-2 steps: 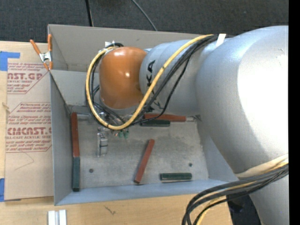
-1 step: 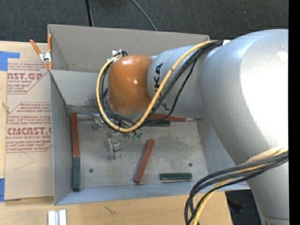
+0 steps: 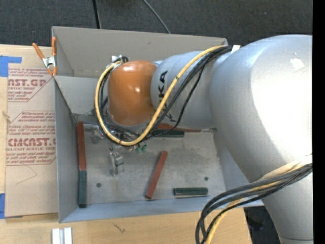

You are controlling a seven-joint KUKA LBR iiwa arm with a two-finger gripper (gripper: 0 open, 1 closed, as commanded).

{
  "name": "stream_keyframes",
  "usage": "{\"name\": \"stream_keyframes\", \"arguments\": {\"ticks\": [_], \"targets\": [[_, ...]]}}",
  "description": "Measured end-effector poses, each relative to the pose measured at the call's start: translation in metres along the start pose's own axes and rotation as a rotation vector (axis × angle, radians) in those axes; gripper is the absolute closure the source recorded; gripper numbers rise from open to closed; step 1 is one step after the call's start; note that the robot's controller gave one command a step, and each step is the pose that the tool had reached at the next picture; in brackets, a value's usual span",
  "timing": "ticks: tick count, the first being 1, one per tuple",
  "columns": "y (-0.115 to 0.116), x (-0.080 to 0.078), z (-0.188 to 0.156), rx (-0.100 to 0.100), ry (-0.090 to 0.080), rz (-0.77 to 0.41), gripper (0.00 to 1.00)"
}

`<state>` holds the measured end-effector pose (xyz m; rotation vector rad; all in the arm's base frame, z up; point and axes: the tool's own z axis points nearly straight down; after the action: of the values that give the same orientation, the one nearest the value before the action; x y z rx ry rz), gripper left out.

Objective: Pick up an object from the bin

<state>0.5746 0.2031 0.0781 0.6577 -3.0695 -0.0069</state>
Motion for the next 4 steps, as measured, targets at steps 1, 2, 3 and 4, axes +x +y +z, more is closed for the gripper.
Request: {"name": "stream_keyframes", "arguments": {"ticks": [1, 2, 3, 4], "targets": [[-0.055, 0.026, -0.02, 0.004, -0.003, -0.028, 0.0], [-0.07, 0.045, -0.024, 0.009, 0.0, -0.04, 0.0], [-0.065, 0.064, -0.024, 0.001, -0.005, -0.118, 0.0], [-0.099, 0.085, -0.009, 0.005, -0.002, -0.273, 0.0]]}}
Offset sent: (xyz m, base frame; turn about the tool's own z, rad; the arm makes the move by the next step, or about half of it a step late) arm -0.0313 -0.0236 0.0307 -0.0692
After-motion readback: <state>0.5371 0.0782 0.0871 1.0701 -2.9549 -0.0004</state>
